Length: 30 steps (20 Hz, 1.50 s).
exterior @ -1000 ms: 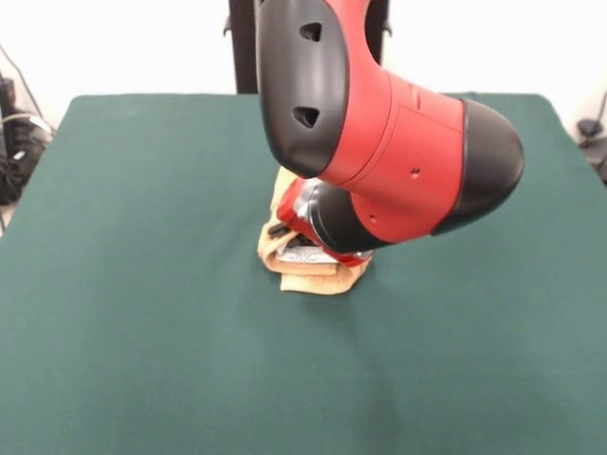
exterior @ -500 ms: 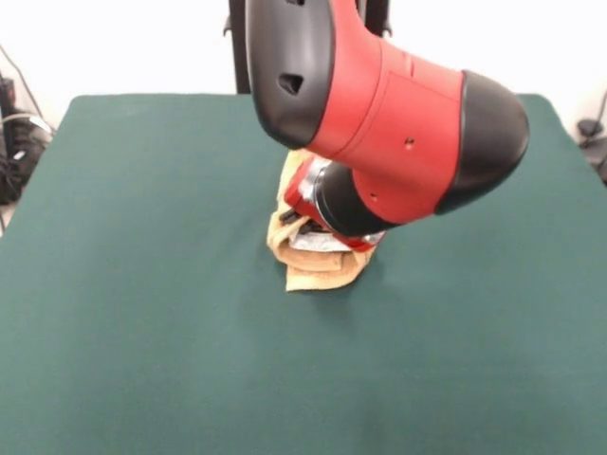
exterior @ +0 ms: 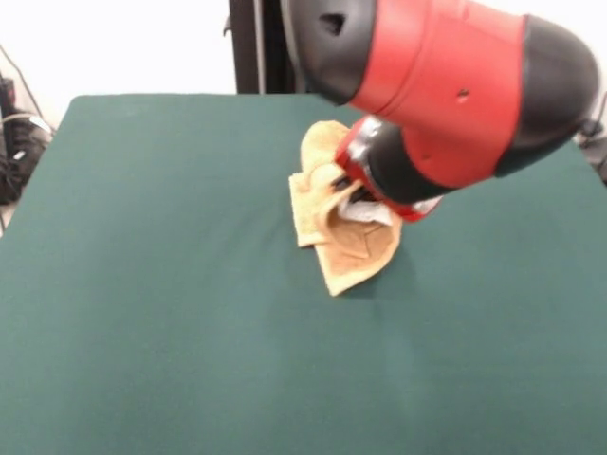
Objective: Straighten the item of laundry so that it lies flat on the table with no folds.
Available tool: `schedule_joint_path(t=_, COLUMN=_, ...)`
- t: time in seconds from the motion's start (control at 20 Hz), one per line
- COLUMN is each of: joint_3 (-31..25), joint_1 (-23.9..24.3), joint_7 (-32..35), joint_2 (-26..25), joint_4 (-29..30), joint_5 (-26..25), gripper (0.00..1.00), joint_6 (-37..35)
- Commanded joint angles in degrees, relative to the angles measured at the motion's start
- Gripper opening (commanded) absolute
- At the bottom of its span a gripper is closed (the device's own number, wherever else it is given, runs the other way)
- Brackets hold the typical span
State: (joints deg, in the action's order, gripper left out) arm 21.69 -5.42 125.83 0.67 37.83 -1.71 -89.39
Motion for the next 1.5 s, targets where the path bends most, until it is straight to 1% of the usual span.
schedule_joint_path(t=0.05, joint_3=-2.96, joint_1=-3.87, joint_7=20.56, joint_2=2.24, joint_4=6.71, joint_5=5.91, gripper=0.0, joint_6=-6.63)
schedule_joint_path(t=0.3, joint_3=-2.57, joint_1=-4.46, joint_7=21.64, joint_2=4.75, joint_4=8.6, joint_5=6.78, gripper=0.0, joint_6=-6.13)
schedule_joint_path(t=0.45, joint_3=-2.32, joint_1=-5.72, joint_7=22.96, joint_2=7.09, joint_4=11.22, joint_5=7.64, gripper=0.0, joint_6=-5.84)
schedule_joint_path(t=0.6, joint_3=-1.52, joint_1=-6.66, joint_7=22.76, joint_2=7.03, joint_4=10.58, joint_5=6.54, gripper=0.0, joint_6=-7.09)
schedule_joint_path(t=0.75, joint_3=-0.21, joint_1=-7.03, joint_7=21.87, joint_2=5.77, joint_4=8.46, joint_5=4.34, gripper=0.0, joint_6=-8.65)
schedule_joint_path(t=0.9, joint_3=0.36, joint_1=-7.63, joint_7=20.63, joint_2=7.17, joint_4=9.74, joint_5=3.57, gripper=0.0, joint_6=-7.11)
schedule_joint_path(t=1.0, joint_3=0.25, joint_1=-7.68, joint_7=19.99, joint_2=8.68, joint_4=11.97, joint_5=3.52, gripper=0.0, joint_6=-2.93)
schedule_joint_path(t=1.1, joint_3=-0.49, joint_1=-7.42, joint_7=17.34, joint_2=10.37, joint_4=14.64, joint_5=2.93, gripper=0.0, joint_6=2.71)
schedule_joint_path(t=1.2, joint_3=-1.71, joint_1=-7.04, joint_7=13.29, joint_2=12.79, joint_4=18.6, joint_5=1.97, gripper=0.0, joint_6=10.11)
schedule_joint_path(t=1.3, joint_3=-2.79, joint_1=-6.13, joint_7=11.5, joint_2=15.59, joint_4=23.96, joint_5=1.55, gripper=0.0, joint_6=19.47)
schedule_joint_path(t=1.35, joint_3=-3.48, joint_1=-5.47, joint_7=9.47, joint_2=17.33, joint_4=27.29, joint_5=0.86, gripper=0.0, joint_6=25.11)
schedule_joint_path(t=1.5, joint_3=-5.52, joint_1=-3.93, joint_7=5.0, joint_2=21.27, joint_4=34.22, joint_5=-0.02, gripper=0.0, joint_6=35.96)
